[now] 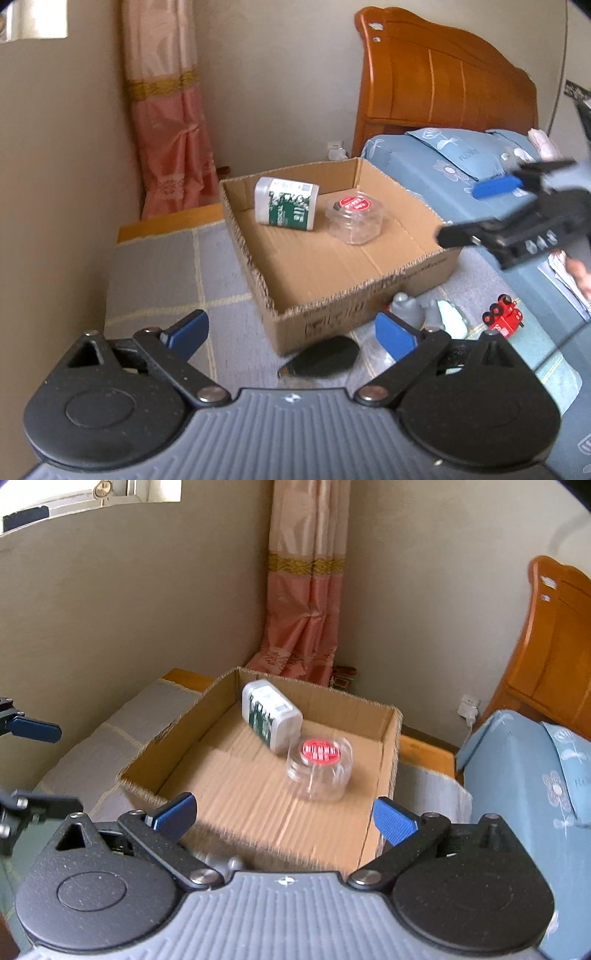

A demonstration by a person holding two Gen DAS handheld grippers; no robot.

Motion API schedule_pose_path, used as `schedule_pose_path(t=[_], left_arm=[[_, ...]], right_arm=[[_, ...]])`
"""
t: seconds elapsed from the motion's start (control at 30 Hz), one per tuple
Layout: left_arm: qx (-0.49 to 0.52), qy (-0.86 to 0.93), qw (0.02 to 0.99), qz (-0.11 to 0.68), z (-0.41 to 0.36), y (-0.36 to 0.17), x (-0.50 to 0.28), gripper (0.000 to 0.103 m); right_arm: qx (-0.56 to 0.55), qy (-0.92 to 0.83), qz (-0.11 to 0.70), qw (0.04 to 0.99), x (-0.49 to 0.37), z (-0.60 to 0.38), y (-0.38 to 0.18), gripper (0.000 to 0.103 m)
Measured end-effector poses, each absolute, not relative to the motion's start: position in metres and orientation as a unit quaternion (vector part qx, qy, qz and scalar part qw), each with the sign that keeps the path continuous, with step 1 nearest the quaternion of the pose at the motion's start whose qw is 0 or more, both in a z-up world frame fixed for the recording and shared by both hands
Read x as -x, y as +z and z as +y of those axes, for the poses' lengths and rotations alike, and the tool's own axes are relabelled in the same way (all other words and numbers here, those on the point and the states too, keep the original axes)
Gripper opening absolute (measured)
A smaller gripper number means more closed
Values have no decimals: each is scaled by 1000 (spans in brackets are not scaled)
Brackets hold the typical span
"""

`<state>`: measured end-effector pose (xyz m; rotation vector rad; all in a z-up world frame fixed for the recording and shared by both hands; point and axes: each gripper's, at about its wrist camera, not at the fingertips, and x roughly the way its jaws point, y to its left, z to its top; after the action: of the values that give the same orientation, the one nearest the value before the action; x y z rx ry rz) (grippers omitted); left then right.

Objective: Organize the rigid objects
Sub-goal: 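Withdraw both grippers and move the left gripper toward the gold capsule bottle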

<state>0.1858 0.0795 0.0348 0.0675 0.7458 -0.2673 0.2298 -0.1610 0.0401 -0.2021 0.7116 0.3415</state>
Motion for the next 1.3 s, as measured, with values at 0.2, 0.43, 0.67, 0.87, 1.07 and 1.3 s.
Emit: schedule_pose_path(t=[0.2, 0.43, 0.67, 0.87, 1.07, 1.3], left_arm=[[-19, -101, 927, 362, 84, 11, -154, 97], [-21, -71, 925, 373, 84, -20, -133, 97], [-40, -46, 920, 388, 83, -47, -121, 97], [-29, -22, 915, 402, 95, -60, -119, 97], [-15, -4, 912, 409, 109, -63, -120, 97], [-5, 19, 912, 410, 128, -64, -121, 97]], right_arm=[[63, 140, 326, 933, -165, -176, 8, 103], [26, 91, 318, 943, -108, -177, -28, 103], [33, 54, 334, 941, -92, -189, -44, 103], [25, 16, 342, 939, -109, -209, -54, 103], [4, 34, 364, 931, -129, -210, -66, 103], [-10, 71, 372, 925, -129, -197, -66, 103]])
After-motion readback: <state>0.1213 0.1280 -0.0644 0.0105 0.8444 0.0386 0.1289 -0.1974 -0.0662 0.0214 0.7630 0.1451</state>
